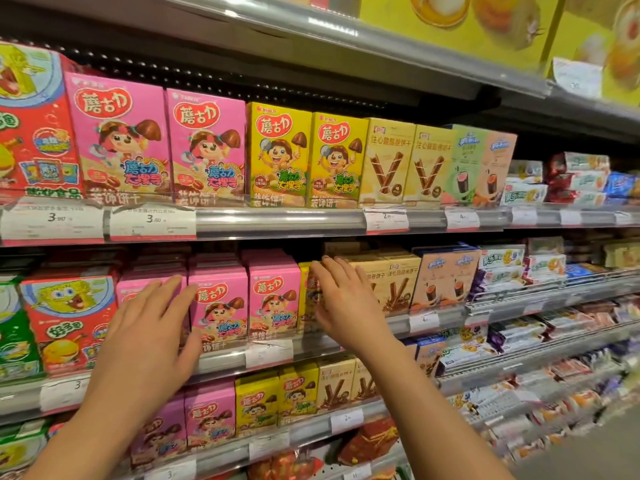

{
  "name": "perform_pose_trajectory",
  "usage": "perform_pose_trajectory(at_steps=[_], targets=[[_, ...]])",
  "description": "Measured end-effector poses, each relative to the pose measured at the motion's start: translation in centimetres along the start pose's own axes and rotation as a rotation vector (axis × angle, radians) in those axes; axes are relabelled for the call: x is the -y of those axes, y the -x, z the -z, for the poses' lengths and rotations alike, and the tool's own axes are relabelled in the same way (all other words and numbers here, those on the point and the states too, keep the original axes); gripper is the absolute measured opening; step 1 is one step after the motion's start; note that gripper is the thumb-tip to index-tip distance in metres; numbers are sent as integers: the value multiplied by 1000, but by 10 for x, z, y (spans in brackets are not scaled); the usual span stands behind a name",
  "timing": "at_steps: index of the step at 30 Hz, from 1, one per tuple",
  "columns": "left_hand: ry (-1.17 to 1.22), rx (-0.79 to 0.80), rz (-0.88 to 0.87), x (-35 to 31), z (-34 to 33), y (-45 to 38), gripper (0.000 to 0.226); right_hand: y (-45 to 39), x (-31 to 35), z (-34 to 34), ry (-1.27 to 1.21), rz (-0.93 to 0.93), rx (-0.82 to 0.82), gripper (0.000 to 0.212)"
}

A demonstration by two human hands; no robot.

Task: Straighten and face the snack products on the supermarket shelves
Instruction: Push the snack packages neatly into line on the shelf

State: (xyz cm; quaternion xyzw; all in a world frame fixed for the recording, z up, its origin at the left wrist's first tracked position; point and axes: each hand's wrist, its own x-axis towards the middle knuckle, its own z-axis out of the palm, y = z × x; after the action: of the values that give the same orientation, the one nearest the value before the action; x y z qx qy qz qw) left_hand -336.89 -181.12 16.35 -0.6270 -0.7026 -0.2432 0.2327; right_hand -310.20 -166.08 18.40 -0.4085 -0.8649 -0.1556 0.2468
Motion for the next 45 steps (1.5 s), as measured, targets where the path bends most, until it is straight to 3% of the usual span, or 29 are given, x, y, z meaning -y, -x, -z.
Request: perform_pose_trajectory(at_steps=[6, 9, 13, 20, 27, 34, 45], targets=[[124, -297, -69, -20, 25, -16, 54, -3, -3, 18, -106, 153, -408, 57], [119, -407, -93, -22, 31, -26, 55, -7, -5, 19, -89, 211, -485, 56], [45, -433, -51, -11, 27, -30, 60, -6, -10, 16, -92, 205, -559, 55], [-53, -386, -46, 1, 23, -28, 66, -14, -22, 15, -13, 98, -458, 77], [1, -364, -96, 21, 47, -26, 61, -14, -16, 16, -56, 90, -478, 70], [-45, -511, 110, 92, 89, -3, 55, -12, -12, 17, -88, 65, -453, 67], [-72, -346, 125, 155, 94, 26, 69, -3, 37, 15, -162, -62, -438, 61]])
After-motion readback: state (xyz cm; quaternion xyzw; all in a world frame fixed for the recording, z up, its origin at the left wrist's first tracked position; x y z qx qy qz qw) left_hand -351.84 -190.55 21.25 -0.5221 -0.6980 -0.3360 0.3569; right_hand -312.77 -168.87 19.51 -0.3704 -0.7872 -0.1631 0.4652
